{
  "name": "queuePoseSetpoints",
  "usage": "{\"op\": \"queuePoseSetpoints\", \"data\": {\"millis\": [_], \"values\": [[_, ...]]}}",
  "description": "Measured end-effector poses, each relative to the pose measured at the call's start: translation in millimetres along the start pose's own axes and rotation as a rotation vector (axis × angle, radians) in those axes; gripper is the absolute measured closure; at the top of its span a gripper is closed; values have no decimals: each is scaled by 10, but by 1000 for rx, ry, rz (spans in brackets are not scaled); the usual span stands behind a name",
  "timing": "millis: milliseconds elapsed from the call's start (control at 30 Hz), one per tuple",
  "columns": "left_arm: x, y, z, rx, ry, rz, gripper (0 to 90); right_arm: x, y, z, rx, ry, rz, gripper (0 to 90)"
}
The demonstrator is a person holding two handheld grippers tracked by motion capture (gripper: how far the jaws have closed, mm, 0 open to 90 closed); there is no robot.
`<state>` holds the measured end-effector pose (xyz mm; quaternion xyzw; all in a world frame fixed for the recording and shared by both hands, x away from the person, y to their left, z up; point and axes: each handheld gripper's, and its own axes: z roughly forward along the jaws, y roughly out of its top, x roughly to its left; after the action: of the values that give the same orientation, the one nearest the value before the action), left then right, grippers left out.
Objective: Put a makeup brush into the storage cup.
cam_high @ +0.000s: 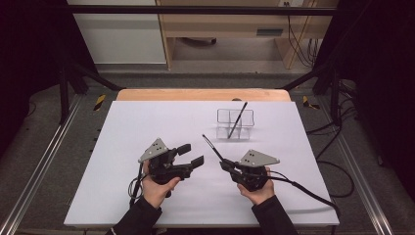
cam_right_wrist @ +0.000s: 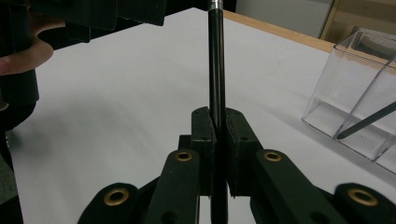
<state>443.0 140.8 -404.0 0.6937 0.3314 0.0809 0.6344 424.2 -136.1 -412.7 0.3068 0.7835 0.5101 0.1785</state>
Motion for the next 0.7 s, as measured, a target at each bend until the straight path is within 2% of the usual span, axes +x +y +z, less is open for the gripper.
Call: {"op": "queuePoseSetpoints", "data": {"millis": [700], "values": [[-46,14,198,-59,-39,-68,310,26,-7,11,-29,4,16,842]]}}
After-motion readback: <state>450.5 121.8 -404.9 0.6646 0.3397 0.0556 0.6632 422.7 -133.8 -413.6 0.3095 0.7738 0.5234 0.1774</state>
